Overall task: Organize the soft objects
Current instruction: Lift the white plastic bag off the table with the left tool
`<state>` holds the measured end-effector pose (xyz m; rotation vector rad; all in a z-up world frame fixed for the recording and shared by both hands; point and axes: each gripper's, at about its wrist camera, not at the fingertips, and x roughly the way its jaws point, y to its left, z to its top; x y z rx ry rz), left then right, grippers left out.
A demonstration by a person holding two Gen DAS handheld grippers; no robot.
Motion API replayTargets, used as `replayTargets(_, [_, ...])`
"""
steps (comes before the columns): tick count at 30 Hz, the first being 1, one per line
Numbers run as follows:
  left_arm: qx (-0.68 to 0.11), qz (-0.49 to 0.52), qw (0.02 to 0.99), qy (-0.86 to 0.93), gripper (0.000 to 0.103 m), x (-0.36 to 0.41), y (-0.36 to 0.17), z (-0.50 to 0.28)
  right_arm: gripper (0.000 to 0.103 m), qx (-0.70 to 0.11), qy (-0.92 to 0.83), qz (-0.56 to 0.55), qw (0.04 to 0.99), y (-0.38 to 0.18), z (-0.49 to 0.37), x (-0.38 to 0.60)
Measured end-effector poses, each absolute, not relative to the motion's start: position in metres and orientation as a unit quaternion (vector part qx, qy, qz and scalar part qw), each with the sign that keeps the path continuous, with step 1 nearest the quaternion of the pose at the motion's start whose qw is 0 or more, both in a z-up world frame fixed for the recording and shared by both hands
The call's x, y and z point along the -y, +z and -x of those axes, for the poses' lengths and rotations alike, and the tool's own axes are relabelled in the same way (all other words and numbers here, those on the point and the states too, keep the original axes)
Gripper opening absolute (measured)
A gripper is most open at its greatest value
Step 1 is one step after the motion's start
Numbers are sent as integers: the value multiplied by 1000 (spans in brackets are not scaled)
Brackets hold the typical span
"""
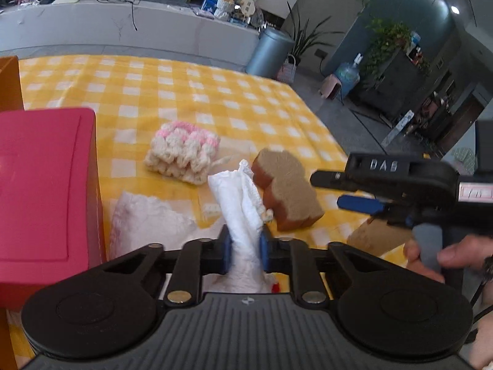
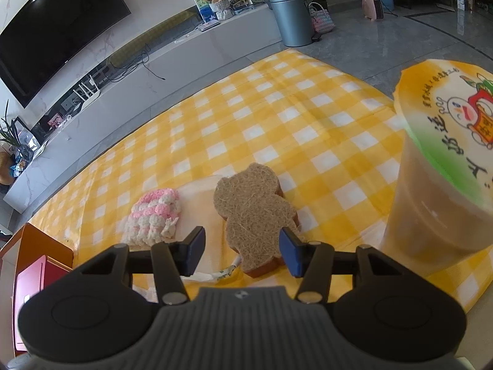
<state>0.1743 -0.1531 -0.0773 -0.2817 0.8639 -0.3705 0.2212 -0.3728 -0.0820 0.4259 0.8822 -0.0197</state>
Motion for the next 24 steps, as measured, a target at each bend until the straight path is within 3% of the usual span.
replayTargets(6, [-436,9,891,-127,15,169,-79,-178,53,-435,-2,-184,881,-82,-220,371])
replayTargets(10, [-435,-66,889,-126,21,189,-89,-174,53,-435,8,-177,883,-79,-218,369])
replayTargets(12, [-439,-85,886,-121,35,196,-95,-176,53,-436,13,-174,883,-79,-218,367])
replayTargets(14, [-452,-111,877,-118,62,206,-104,-177,53,-440,17,-169,882,-80,-218,363])
replayTargets(17, [-440,-160,879,-90,81,219,-118,-175,53,-442,22,-165,881,-81,-218,361])
replayTargets(21, [-426,-237,872,-48,85,233,-144,-176,53,-445,22,-161,881,-81,-218,362])
replayTargets(24, [-402,-241,883,-38,89,230,-147,-173,54,-452,23,-158,878,-82,-217,362])
